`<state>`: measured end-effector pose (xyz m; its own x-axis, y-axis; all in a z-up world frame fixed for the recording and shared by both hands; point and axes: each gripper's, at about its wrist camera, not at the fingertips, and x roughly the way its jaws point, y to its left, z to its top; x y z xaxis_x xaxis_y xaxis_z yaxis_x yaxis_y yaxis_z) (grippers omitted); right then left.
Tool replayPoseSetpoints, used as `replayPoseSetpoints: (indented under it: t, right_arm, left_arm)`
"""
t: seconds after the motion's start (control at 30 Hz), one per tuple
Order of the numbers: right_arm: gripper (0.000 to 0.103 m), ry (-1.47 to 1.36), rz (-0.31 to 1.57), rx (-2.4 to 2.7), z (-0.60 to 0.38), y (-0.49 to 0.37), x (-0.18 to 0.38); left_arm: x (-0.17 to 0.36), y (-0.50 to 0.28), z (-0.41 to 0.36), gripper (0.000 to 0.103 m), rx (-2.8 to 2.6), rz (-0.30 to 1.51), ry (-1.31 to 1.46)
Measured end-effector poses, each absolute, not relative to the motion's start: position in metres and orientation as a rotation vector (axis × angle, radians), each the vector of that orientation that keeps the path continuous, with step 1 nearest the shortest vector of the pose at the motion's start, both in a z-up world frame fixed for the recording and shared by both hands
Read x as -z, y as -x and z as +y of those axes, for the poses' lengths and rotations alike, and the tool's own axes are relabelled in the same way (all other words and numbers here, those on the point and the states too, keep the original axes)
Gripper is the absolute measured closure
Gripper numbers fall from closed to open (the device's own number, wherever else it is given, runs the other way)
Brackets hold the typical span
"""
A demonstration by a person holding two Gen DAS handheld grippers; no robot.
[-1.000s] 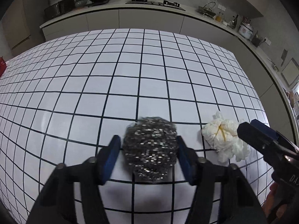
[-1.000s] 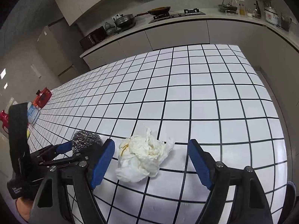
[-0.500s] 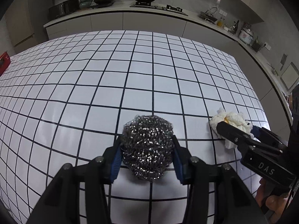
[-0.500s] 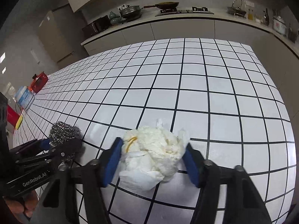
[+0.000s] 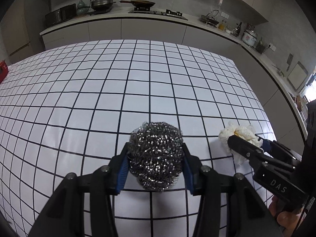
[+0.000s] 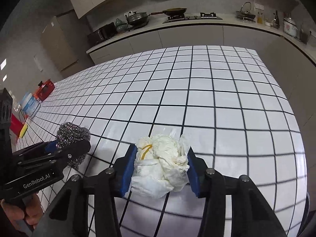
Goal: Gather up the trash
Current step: 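Carry the steel wool and white tissue over the black bucket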
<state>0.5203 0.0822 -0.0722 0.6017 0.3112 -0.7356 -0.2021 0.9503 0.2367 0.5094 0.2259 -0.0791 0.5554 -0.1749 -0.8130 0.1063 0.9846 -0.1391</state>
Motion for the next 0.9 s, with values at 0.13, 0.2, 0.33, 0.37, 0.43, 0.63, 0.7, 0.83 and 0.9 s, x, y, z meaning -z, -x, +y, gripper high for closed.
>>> replayPoseSetpoints:
  t: [0.13, 0.2, 0.33, 0.37, 0.43, 0.63, 0.7, 0.83, 0.9]
  right_arm:
    - [0.053, -0.173, 0.860, -0.260, 0.069, -0.490, 0.063]
    - [0.053, -0.196, 0.852, -0.238, 0.061, -0.473, 0.060]
    - [0.053, -0.232, 0.834, -0.166, 0.040, -0.428, 0.054]
    - [0.053, -0.240, 0.833, -0.150, 0.034, -0.419, 0.053]
    - [0.053, -0.265, 0.834, -0.114, 0.019, -0.396, 0.053]
    - [0.053, -0.333, 0.816, -0.059, -0.025, -0.353, 0.048]
    - [0.053, -0.347, 0.797, -0.054, -0.041, -0.343, 0.044]
    - [0.053, -0.364, 0.770, -0.053, -0.080, -0.326, 0.041]
    - [0.053, -0.372, 0.762, -0.053, -0.110, -0.316, 0.041]
  left_arm:
    - [0.071, -0.489, 0.217, 0.054, 0.217, 0.954, 0.056]
    - [0.068, -0.478, 0.209, 0.054, 0.253, 0.951, 0.044]
    - [0.065, -0.457, 0.190, 0.054, 0.328, 0.952, 0.024]
    - [0.065, -0.452, 0.182, 0.054, 0.350, 0.954, 0.018]
    - [0.065, -0.443, 0.167, 0.054, 0.389, 0.960, 0.008]
    - [0.060, -0.422, 0.125, 0.054, 0.456, 0.967, -0.022]
    - [0.058, -0.414, 0.110, 0.054, 0.464, 0.961, -0.030]
    - [0.051, -0.406, 0.065, 0.054, 0.477, 0.946, -0.049]
    - [0.048, -0.403, 0.036, 0.054, 0.480, 0.941, -0.050]
